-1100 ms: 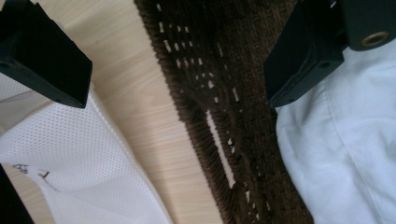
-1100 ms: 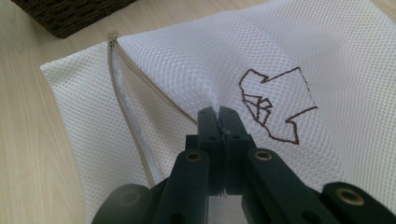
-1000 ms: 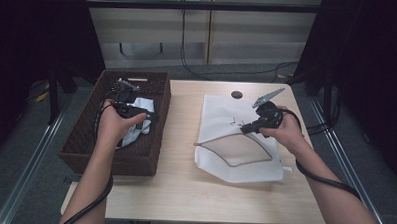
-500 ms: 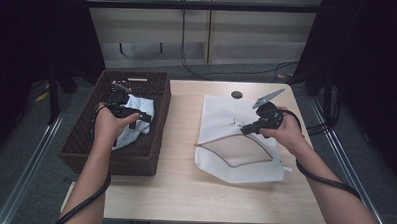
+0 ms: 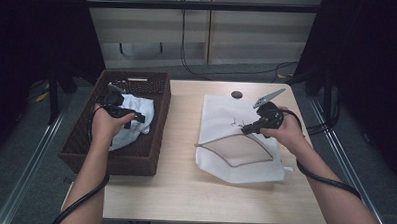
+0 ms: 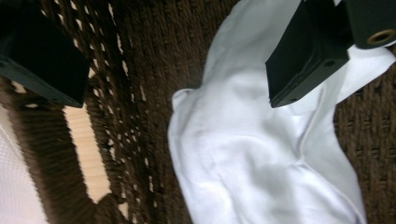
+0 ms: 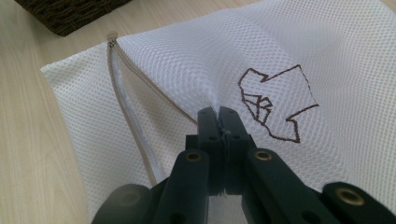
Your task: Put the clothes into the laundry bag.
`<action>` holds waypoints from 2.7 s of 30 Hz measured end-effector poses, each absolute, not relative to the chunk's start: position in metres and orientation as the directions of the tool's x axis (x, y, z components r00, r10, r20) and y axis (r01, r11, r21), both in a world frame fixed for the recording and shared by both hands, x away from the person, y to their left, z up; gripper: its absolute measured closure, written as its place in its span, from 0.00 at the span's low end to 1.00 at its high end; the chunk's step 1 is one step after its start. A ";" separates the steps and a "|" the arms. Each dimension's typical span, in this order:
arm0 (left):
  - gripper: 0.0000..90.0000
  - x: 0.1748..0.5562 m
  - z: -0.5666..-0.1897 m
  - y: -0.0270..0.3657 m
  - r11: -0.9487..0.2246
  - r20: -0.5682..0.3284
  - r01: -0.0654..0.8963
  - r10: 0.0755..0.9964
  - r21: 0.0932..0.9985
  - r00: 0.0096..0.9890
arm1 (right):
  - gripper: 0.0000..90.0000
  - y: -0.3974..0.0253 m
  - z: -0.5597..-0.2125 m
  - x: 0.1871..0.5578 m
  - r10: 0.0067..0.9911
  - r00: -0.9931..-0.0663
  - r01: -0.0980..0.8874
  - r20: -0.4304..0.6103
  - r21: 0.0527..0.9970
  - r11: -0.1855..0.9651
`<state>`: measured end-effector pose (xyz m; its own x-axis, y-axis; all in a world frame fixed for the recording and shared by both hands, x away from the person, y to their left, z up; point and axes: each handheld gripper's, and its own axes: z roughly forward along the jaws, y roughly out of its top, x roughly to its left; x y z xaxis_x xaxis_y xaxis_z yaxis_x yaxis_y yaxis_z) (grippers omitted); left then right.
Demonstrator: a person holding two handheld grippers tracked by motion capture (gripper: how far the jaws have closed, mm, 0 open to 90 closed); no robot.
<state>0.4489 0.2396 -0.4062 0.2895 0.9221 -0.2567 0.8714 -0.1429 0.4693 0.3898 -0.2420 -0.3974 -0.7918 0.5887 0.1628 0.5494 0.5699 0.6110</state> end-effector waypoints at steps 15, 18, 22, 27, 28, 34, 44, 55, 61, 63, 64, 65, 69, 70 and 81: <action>0.05 0.463 -0.425 0.251 -0.109 -0.219 0.863 0.944 0.493 0.245 | 1.00 -0.242 -0.398 0.390 0.586 -0.795 0.545 0.160 0.613 0.572; 0.04 0.466 -0.428 0.250 -0.101 -0.210 0.860 0.949 0.500 0.234 | 1.00 -0.242 -0.398 0.390 0.583 -0.797 0.540 0.156 0.616 0.573; 0.03 0.471 -0.435 0.249 -0.110 -0.195 0.863 0.953 0.493 0.233 | 1.00 -0.241 -0.398 0.390 0.586 -0.796 0.543 0.156 0.612 0.575; 0.02 0.476 -0.444 0.250 -0.096 -0.196 0.865 0.956 0.493 0.218 | 1.00 -0.241 -0.400 0.390 0.586 -0.794 0.548 0.162 0.609 0.574; 0.02 0.477 -0.446 0.250 -0.092 -0.199 0.865 0.956 0.494 0.215 | 1.00 -0.241 -0.401 0.390 0.586 -0.794 0.546 0.160 0.610 0.574; 0.04 0.481 -0.454 0.253 -0.080 -0.202 0.866 0.958 0.493 0.203 | 1.00 -0.242 -0.402 0.391 0.585 -0.794 0.546 0.163 0.615 0.569; 0.10 0.486 -0.457 0.245 -0.124 -0.154 0.864 0.962 0.489 0.225 | 1.00 -0.242 -0.402 0.391 0.590 -0.790 0.550 0.164 0.613 0.566; 0.26 0.486 -0.464 0.243 -0.147 -0.140 0.871 0.961 0.469 0.238 | 1.00 -0.241 -0.402 0.390 0.595 -0.786 0.557 0.168 0.611 0.563; 0.41 0.485 -0.464 0.237 -0.200 -0.089 0.875 0.960 0.442 0.264 | 1.00 -0.243 -0.403 0.389 0.596 -0.784 0.558 0.173 0.616 0.556; 0.45 0.484 -0.464 0.236 -0.210 -0.084 0.873 0.958 0.441 0.273 | 1.00 -0.244 -0.404 0.390 0.598 -0.782 0.560 0.173 0.616 0.554; 0.48 0.484 -0.464 0.237 -0.222 -0.073 0.869 0.957 0.442 0.281 | 1.00 -0.244 -0.404 0.390 0.598 -0.783 0.559 0.173 0.618 0.553; 0.49 0.484 -0.464 0.236 -0.232 -0.063 0.867 0.956 0.440 0.288 | 1.00 -0.244 -0.404 0.390 0.597 -0.783 0.558 0.173 0.619 0.552; 0.63 0.483 -0.461 0.230 -0.259 -0.017 0.865 0.955 0.430 0.295 | 1.00 -0.245 -0.405 0.390 0.600 -0.780 0.562 0.177 0.620 0.548; 0.64 0.483 -0.460 0.230 -0.274 -0.008 0.861 0.952 0.427 0.307 | 1.00 -0.245 -0.406 0.390 0.596 -0.784 0.558 0.176 0.622 0.550; 0.75 0.479 -0.450 0.229 -0.261 -0.015 0.868 0.956 0.422 0.295 | 1.00 -0.246 -0.407 0.390 0.606 -0.775 0.567 0.178 0.618 0.544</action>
